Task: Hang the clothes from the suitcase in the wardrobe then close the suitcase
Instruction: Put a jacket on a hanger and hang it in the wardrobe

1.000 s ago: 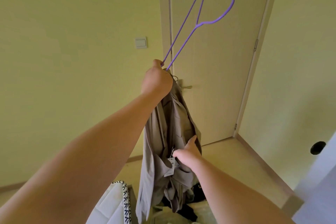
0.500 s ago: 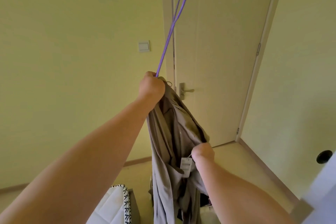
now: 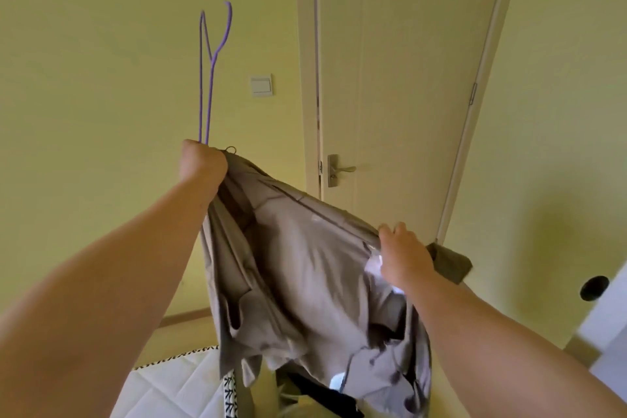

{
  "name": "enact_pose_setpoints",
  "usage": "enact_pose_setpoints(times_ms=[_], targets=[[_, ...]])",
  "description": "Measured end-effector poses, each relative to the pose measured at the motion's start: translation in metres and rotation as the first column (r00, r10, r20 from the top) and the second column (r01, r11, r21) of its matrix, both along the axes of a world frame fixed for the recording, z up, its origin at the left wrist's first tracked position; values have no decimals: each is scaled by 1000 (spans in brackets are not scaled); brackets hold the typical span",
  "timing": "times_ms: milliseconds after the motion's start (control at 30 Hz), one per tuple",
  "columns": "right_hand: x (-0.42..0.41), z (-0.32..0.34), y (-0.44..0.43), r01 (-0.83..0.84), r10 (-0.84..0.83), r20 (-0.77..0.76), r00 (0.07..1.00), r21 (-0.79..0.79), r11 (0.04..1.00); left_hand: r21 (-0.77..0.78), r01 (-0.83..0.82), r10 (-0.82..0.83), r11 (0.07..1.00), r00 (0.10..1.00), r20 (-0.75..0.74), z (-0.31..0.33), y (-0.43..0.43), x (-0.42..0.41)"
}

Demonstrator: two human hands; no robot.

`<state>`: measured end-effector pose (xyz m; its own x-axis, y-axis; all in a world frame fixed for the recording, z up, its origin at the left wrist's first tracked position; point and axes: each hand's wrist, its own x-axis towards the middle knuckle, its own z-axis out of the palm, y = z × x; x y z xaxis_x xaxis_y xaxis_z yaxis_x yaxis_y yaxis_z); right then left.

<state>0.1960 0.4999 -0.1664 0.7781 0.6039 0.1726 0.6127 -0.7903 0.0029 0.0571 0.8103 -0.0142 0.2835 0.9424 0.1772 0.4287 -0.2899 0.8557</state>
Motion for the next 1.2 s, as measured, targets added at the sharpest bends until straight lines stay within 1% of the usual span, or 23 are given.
enact_pose_setpoints(times_ms=[67,167,233,333,367,400,433,533,600,633,700,767,900,933,1000,1033,1067,1133,1200], targets=[[0,2,-2,146,-146,-51,988,4,989,1,-14,14,1000,1000,-1,-7,3,-5],[0,2,-1,268,-272,-68,960,-64,961,-3,1,-1,1000,1000,-8,-21,5,-8],[-2,4,-2,318,-331,-81,940,-139,938,-15,-4,4,1000,1000,-5,-27,6,-10],[-8,4,-5,332,-357,-86,930,-220,917,-21,-29,29,999,999,17,-32,12,-16],[-9,3,-7,344,-371,-109,922,-202,917,-21,-37,37,999,999,26,-33,15,-17],[-9,3,-6,363,-386,-174,906,-151,920,-17,-44,44,999,999,32,-34,18,-20],[-8,1,-6,391,-396,-274,876,-75,917,-12,-44,44,999,998,32,-34,18,-21],[-3,8,8,474,-339,-563,753,108,874,11,-22,23,1000,1000,-15,-33,21,-26],[0,19,22,562,-236,-737,633,228,795,29,-16,19,999,995,-96,-31,25,-27],[2,25,28,606,-174,-788,590,290,740,42,-6,12,999,989,-146,-30,29,-29],[7,32,36,653,-103,-820,563,364,664,74,11,6,997,973,-229,-32,35,-35],[10,36,38,698,-69,-824,563,430,573,99,9,17,995,965,-262,-37,40,-41],[15,32,31,802,-79,-839,539,482,353,60,-28,40,998,977,-212,-46,46,-49],[16,30,31,823,-57,-854,518,478,306,54,-19,30,998,979,-200,-47,48,-50],[18,27,32,869,46,-887,459,459,188,51,38,-28,998,981,-190,-49,52,-50],[19,28,33,882,96,-895,436,446,154,49,77,-66,996,978,-197,-50,53,-50],[19,30,34,888,133,-897,422,438,138,37,114,-103,993,971,-214,-51,54,-50],[19,36,36,884,141,-896,421,440,158,-14,198,-195,980,950,-245,-53,55,-49],[24,41,36,844,46,-871,490,487,224,-39,293,-291,955,910,-296,-55,55,-50]])
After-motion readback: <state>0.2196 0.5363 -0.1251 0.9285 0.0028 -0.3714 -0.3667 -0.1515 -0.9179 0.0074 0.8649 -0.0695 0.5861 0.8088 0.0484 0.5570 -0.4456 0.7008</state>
